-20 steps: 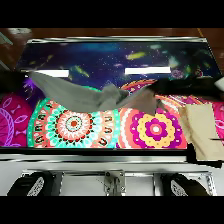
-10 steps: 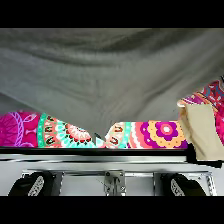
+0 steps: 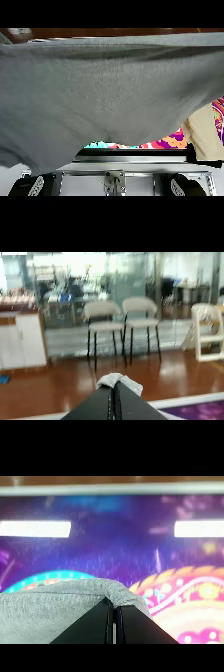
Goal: Fold the shirts.
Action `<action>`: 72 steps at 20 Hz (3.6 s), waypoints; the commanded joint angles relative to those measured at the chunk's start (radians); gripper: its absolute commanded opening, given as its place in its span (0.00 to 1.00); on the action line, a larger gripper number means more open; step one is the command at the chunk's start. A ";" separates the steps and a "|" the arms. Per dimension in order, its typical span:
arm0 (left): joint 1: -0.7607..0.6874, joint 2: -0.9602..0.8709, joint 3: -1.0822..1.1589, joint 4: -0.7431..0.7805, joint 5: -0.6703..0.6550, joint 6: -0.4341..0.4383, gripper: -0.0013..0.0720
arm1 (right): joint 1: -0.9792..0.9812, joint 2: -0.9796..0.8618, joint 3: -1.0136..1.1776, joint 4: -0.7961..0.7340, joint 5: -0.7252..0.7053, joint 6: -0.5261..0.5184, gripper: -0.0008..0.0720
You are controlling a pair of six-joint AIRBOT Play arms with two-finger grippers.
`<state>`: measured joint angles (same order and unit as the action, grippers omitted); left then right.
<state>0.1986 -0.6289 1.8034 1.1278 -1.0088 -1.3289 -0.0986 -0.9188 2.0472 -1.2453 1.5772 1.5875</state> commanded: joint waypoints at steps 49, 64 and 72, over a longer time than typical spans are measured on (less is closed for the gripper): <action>-0.317 -0.638 -1.320 -0.577 -0.013 0.106 0.80 | -0.309 -0.558 -0.728 0.188 -0.043 -0.204 0.80; -0.315 -0.540 -1.317 -0.608 -0.050 0.195 0.06 | -0.309 -0.633 -0.996 0.149 -0.302 -0.216 0.94; -0.315 -0.484 -1.262 -0.589 -0.087 0.192 0.06 | -0.275 -0.733 -1.002 0.171 -0.312 -0.224 0.94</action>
<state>-0.1169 -1.1252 0.5125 0.5285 -1.0843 -1.1393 -0.3965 -1.6238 1.0519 -1.0813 1.2926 1.3659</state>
